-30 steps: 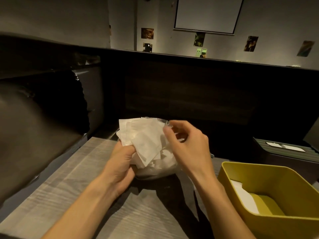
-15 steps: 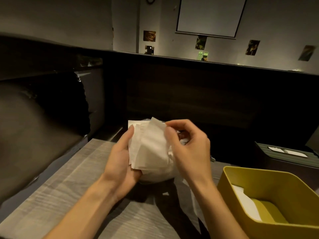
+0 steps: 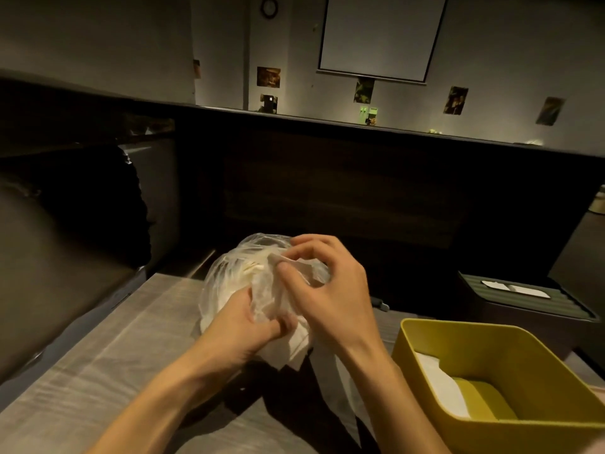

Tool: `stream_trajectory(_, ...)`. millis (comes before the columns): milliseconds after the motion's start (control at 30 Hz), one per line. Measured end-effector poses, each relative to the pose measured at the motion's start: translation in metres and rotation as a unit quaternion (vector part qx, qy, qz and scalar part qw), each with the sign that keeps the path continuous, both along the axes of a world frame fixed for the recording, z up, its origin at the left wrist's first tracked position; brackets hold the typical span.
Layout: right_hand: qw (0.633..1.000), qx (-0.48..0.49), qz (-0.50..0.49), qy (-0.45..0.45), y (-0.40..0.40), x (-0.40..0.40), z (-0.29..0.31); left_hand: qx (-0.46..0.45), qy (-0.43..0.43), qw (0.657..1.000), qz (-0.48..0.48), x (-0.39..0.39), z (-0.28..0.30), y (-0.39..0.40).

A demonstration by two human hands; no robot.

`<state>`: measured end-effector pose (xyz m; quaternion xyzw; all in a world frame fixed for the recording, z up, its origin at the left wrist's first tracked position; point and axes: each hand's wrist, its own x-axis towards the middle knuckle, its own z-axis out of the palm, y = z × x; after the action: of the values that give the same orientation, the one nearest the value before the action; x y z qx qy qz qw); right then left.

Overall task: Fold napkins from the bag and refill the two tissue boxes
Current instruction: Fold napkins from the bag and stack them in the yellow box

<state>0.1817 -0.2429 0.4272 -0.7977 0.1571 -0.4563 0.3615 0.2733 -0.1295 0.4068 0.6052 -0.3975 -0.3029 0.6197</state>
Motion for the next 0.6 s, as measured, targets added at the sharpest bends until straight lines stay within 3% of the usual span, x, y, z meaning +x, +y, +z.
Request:
stream_trajectory(133, 0.997, -0.019, -0.021, -0.076, 0.002, -0.005, 0.008, 0.014, 0.038, 0.999, -0.009, 0.002, 0.000, -0.001)
stream_trajectory(233, 0.972, -0.044, -0.073, -0.219, 0.008, -0.010, 0.015, 0.020, 0.071, 0.997, 0.010, 0.004, 0.000, -0.001)
stream_trajectory(333, 0.942, 0.006, -0.086, -0.325, 0.012, -0.017, 0.022, -0.021, 0.169, 0.985, 0.027, 0.010, 0.000, 0.000)
stream_trajectory(400, 0.954, 0.033, -0.048, -0.294, 0.011, -0.016, 0.022, -0.055, 0.243, 0.968, 0.039, 0.012, 0.003, 0.001)
stream_trajectory(467, 0.982, 0.053, 0.001, -0.184, 0.006, -0.012, 0.017, -0.077, 0.301, 0.950, 0.031, 0.012, 0.006, 0.001)
stream_trajectory(533, 0.996, 0.046, 0.022, -0.067, 0.004, -0.005, 0.007, -0.083, 0.319, 0.944, 0.014, 0.011, 0.009, 0.000)
stream_trajectory(600, 1.000, 0.016, 0.011, -0.014, 0.004, 0.000, -0.001, -0.087, 0.328, 0.941, 0.004, 0.010, 0.010, 0.001)
